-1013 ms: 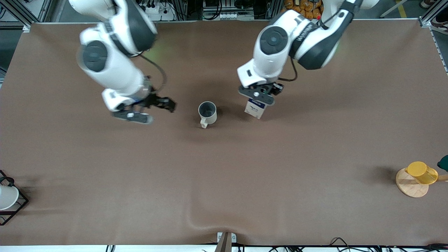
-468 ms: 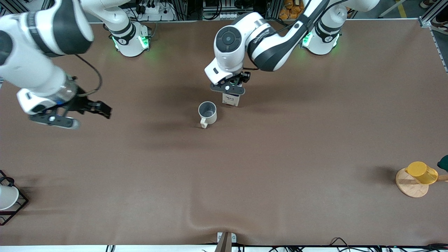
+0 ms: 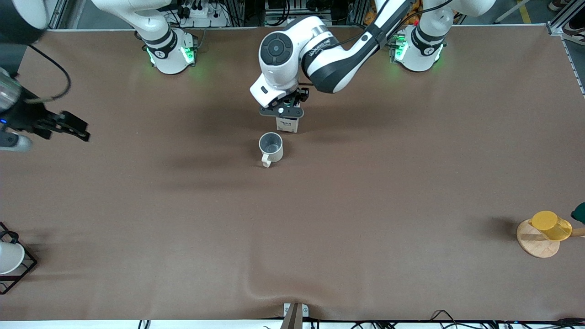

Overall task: Place milk next to cup
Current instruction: 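Lower the white mug onto the table center, open the right gripper, withdraw, then move the milk carton over and lower it beside the mug with the left gripper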

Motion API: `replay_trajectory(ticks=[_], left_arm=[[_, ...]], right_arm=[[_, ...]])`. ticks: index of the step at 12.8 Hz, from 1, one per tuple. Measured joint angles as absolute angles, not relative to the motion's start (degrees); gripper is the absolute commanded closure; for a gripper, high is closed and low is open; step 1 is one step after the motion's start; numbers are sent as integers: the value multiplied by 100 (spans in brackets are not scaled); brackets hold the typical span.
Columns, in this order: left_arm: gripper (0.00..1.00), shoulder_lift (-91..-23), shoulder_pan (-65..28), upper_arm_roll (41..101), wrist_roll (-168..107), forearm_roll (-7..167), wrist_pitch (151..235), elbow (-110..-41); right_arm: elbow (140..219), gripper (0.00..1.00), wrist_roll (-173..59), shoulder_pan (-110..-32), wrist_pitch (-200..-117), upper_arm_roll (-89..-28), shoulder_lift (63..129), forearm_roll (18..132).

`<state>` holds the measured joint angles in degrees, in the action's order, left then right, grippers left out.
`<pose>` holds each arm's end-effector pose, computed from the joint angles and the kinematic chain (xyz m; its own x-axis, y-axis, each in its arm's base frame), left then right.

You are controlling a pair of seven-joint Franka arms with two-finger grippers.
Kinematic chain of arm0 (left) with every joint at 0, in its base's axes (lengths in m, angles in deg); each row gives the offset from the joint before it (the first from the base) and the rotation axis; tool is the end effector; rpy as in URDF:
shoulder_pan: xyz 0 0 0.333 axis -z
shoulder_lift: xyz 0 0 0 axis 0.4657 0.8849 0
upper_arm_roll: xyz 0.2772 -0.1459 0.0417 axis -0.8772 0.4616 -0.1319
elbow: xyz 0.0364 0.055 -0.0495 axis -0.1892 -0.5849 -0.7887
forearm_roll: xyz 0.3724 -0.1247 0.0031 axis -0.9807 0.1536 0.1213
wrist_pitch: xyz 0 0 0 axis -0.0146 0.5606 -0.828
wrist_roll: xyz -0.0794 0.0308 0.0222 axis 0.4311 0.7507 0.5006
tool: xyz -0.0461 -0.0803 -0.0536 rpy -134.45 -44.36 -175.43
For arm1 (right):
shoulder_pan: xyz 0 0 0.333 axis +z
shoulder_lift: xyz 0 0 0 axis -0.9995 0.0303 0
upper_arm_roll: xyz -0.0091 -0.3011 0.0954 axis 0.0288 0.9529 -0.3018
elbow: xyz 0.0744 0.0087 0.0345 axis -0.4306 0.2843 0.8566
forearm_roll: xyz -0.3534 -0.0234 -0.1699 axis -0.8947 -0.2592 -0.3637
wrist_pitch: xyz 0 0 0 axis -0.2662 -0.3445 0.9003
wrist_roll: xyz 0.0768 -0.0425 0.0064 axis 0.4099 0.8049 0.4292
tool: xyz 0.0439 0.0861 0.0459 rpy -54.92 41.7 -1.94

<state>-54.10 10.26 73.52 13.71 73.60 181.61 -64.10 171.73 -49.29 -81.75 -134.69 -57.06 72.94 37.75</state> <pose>0.3724 -0.5571 0.3743 0.9608 -0.0978 -0.2595 -0.0968 -0.9952 0.0168 0.5597 -0.0040 0.6130 0.9985 -0.0552 0.0017 -0.0552 -0.9985 0.0056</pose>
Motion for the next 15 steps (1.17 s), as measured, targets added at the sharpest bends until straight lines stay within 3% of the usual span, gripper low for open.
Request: replay_trajectory(ticks=[7, 11, 15], left_arm=[[48, -5026, 1228, 7337, 1637, 7364, 18164, -6008], [47, -4904, 1227, 7310, 1652, 7364, 18170, -5860], [47, -4721, 1267, 7310, 2006, 7364, 18270, -5661]], right_arm=[[16530, 0, -5217, -8585, -13034, -5723, 7520, 3943], [16433, 0, -5223, -9029, -12822, -6193, 7554, 3951], [16397, 0, -5223, -9044, -12636, -6241, 7557, 3950]])
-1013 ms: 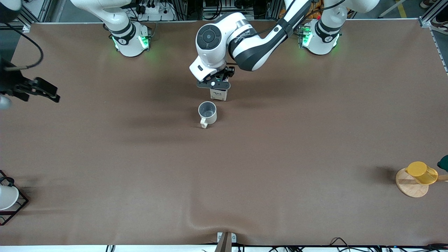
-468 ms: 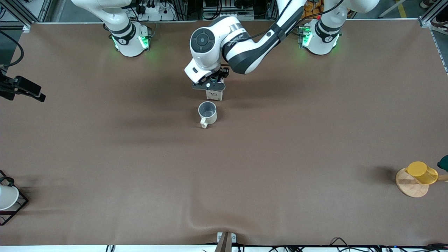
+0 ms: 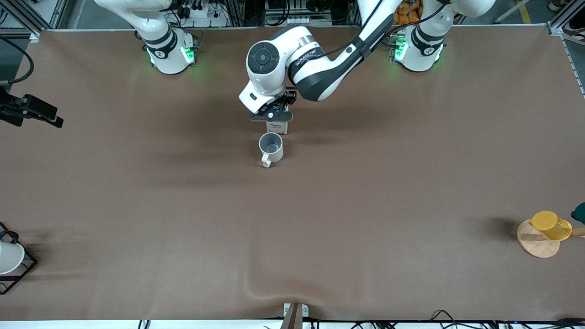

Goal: Place milk next to cup

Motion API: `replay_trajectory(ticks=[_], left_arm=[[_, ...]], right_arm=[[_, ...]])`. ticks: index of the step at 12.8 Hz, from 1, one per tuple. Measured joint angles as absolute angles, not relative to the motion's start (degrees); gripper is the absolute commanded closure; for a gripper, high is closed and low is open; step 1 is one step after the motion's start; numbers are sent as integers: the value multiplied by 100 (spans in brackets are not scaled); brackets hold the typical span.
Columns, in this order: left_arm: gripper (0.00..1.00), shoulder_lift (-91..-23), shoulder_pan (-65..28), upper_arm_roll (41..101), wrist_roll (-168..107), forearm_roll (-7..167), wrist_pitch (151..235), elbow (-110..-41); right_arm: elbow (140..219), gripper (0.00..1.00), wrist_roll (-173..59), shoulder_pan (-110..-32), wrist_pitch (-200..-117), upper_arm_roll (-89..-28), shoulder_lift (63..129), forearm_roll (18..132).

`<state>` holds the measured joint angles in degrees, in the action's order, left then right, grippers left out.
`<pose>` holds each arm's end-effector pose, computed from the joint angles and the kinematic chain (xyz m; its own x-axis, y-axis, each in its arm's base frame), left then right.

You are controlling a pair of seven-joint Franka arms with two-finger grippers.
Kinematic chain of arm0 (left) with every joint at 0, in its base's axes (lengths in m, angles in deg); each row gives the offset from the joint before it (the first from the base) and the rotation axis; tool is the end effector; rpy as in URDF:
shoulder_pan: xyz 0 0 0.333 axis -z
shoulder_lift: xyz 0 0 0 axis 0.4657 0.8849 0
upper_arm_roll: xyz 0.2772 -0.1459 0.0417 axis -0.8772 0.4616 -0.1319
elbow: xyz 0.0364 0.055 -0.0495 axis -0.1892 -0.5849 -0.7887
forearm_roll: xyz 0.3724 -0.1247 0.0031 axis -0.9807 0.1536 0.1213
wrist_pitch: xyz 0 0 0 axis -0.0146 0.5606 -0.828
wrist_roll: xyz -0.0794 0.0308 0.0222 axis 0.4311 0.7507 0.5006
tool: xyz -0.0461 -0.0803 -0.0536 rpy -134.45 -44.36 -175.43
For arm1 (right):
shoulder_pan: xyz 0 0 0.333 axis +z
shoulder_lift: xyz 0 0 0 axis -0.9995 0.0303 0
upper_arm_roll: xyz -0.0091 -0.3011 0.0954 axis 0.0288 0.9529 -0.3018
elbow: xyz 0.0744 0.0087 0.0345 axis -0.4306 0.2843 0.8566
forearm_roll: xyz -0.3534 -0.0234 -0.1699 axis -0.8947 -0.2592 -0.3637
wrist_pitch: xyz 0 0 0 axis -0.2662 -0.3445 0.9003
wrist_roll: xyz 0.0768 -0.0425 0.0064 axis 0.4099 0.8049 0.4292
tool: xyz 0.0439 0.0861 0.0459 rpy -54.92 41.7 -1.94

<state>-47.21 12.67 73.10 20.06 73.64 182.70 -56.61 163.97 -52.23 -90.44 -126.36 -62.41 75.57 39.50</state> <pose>0.3797 -0.5907 0.3548 0.9628 -0.0057 -0.2703 0.0031 -0.9995 0.0321 0.5591 -0.0330 0.6383 0.9968 -0.0592 -0.0543 -0.0606 -0.9979 -0.0245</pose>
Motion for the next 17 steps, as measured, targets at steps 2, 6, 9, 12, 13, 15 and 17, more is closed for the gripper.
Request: replay_trajectory(ticks=[2, 6, 9, 12, 13, 15, 17], left_arm=[[45, -4657, 1287, 7310, 2303, 7364, 18335, -5615], [0, -4500, 1381, 7314, 2551, 7367, 18395, -5587], [0, -4508, 1390, 7314, 2557, 7367, 18373, -5504], [0, -4890, 1345, 7310, 2557, 7367, 17952, -5331], [0, -5108, 1296, 7301, 2557, 7367, 17802, -5303], [0, -5622, 1041, 7266, 2570, 7367, 17483, -5274], [0, -6187, 500, 7242, 2570, 7366, 17179, -5259]], right_arm=[[16397, 0, -5223, -9058, -12673, -6241, 7560, 3951], [16396, 0, -5223, -9058, -12739, -6265, 7569, 3969], [16374, 0, -5221, -9066, -12696, -6265, 7570, 3976], [16365, 0, -5215, -9066, -12629, -6281, 7568, 3976], [16363, 0, -5214, -9066, -12632, -6287, 7567, 3976], [16361, 0, -5213, -9066, -12710, -6289, 7568, 3976], [16362, 0, -5210, -9068, -12782, -6284, 7575, 3974]])
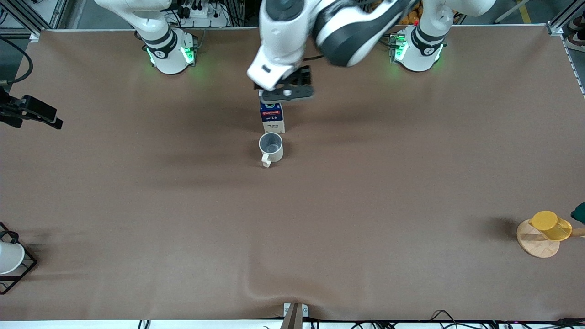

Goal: Place milk next to cup

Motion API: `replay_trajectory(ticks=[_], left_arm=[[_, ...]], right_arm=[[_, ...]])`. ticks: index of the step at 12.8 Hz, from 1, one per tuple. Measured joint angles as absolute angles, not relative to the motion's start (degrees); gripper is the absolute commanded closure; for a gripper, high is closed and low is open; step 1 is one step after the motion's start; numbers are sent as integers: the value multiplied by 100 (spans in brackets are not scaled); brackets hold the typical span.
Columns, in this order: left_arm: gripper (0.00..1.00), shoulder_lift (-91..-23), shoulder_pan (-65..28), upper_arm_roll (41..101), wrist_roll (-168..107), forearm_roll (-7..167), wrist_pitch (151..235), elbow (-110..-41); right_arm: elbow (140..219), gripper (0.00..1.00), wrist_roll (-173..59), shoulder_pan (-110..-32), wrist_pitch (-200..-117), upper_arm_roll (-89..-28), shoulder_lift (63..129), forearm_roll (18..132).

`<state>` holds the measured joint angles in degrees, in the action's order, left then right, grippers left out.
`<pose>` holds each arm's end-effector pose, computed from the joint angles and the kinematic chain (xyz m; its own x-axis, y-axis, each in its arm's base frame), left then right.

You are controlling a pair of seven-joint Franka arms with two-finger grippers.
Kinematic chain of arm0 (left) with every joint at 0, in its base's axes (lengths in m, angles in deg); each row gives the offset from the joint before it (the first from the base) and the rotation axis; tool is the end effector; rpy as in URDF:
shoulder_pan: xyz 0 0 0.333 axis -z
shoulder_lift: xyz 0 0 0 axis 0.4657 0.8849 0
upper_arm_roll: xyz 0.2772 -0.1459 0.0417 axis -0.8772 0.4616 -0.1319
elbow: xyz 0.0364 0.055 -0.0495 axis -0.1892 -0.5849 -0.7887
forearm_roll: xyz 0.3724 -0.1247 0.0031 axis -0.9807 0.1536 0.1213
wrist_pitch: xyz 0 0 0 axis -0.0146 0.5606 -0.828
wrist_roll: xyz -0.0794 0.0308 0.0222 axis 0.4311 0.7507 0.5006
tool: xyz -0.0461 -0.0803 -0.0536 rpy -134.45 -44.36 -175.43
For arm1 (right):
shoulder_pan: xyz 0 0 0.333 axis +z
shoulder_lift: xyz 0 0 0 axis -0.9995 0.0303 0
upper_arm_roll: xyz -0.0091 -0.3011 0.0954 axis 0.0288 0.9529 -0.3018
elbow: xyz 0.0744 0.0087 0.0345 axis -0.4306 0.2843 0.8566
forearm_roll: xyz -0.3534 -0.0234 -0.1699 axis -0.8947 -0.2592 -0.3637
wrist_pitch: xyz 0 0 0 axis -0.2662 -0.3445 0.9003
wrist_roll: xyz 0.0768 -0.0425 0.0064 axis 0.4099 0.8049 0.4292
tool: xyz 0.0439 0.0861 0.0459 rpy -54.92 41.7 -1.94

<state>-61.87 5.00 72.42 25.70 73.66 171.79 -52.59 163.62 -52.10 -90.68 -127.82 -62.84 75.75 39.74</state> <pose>0.4292 -0.5041 0.5395 0.9702 0.1934 -0.1459 0.2065 -0.9751 0.0803 0.5630 -0.0310 0.6415 0.9980 -0.0585 -0.0259 -0.0592 -0.9978 -0.0289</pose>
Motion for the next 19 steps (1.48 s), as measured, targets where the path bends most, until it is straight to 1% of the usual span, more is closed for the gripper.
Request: replay_trajectory(ticks=[3, 5, 7, 10, 12, 13, 16, 19], left_arm=[[0, -6967, -472, 7211, 2317, 7193, 16757, -5268], [0, -7324, -1001, 7196, 1702, 6949, 16522, -5289], [0, -7521, -1613, 7192, 1099, 6919, 16433, -5313], [0, -7589, -2314, 7184, 349, 6918, 16390, -5332], [0, -7633, -2545, 7139, -200, 6917, 16224, -5344], [0, -7700, -2580, 7013, -466, 6916, 16068, -5369], [0, -8006, -2601, 6367, -1446, 6917, 15862, -5585], [0, -8181, -2604, 5962, -2021, 6917, 15833, -5857]], right_arm=[[16362, 0, -5209, -9075, -12807, -6280, 7584, 3974], [16359, 0, -5209, -9075, -12810, -6286, 7584, 3974], [16359, 0, -5209, -9073, -12872, -6319, 7585, 3974], [16367, 0, -5209, -9072, -12968, -6348, 7602, 3974], [16367, 0, -5209, -9069, -13042, -6361, 7609, 3974], [16367, 0, -5209, -9065, -13063, -6365, 7611, 3974], [16368, 0, -5209, -9067, -13069, -6356, 7612, 3972], [16366, 0, -5210, -9076, -13069, -6331, 7612, 3971]])
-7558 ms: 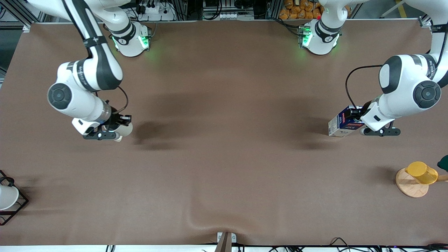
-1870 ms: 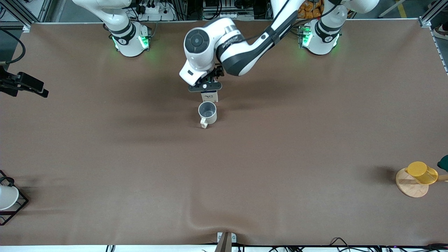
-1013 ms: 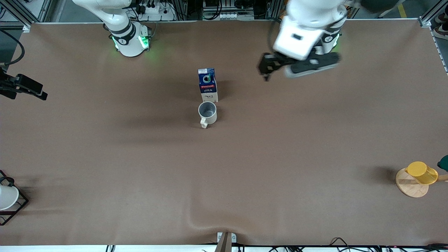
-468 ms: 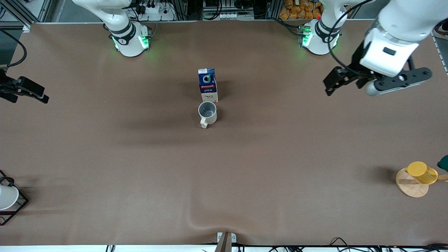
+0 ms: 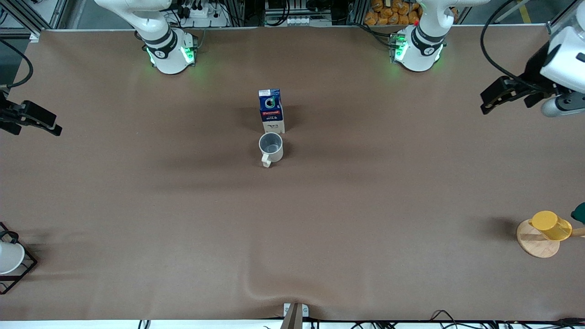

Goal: Place milk next to cup

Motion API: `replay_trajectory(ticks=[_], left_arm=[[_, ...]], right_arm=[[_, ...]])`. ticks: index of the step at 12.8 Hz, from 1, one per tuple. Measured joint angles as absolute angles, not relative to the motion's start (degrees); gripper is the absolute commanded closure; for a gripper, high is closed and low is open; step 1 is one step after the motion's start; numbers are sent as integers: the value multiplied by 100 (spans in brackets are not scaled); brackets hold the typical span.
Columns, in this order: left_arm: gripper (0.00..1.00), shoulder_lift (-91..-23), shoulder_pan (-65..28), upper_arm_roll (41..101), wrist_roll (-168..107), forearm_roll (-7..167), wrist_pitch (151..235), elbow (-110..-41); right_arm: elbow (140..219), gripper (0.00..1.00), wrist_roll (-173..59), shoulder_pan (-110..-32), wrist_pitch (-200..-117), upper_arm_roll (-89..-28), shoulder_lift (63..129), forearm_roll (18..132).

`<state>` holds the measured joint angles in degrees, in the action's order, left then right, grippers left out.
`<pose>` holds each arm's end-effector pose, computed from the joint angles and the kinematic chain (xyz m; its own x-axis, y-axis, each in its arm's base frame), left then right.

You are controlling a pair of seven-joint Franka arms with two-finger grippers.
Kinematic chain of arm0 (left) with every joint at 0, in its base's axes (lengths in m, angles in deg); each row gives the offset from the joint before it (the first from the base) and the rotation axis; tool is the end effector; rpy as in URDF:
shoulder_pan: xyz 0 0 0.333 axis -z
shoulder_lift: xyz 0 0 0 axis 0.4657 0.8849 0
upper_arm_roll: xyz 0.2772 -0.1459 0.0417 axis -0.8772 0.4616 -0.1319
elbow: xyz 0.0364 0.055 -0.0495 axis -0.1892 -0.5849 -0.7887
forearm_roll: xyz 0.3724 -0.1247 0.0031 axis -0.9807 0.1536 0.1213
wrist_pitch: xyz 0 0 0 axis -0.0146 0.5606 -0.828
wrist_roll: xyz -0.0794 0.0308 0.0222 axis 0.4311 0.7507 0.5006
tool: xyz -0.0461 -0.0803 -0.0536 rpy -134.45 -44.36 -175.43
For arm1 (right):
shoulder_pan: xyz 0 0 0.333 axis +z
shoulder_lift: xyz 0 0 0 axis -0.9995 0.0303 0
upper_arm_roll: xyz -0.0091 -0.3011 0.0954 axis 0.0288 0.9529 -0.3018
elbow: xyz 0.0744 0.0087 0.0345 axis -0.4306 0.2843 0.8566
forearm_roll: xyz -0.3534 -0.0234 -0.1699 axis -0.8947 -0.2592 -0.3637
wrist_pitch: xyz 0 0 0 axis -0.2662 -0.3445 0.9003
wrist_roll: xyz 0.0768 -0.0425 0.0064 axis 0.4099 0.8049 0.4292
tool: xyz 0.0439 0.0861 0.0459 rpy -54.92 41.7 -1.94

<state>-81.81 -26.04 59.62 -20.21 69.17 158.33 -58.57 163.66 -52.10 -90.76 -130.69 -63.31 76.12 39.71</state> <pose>0.5385 -0.0778 0.6697 0.9896 0.1441 0.0025 0.1441 -0.9892 -0.0283 0.5705 -0.0279 0.6418 0.9984 -0.0532 0.0170 -0.0527 -0.9982 -0.0288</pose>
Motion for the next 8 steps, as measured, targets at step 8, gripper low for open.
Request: replay_trajectory(ticks=[8], left_arm=[[0, -8394, -2487, 5685, -2235, 6942, 15840, -6334]], right_arm=[[16366, 0, -5210, -9074, -13076, -6358, 7612, 3971]])
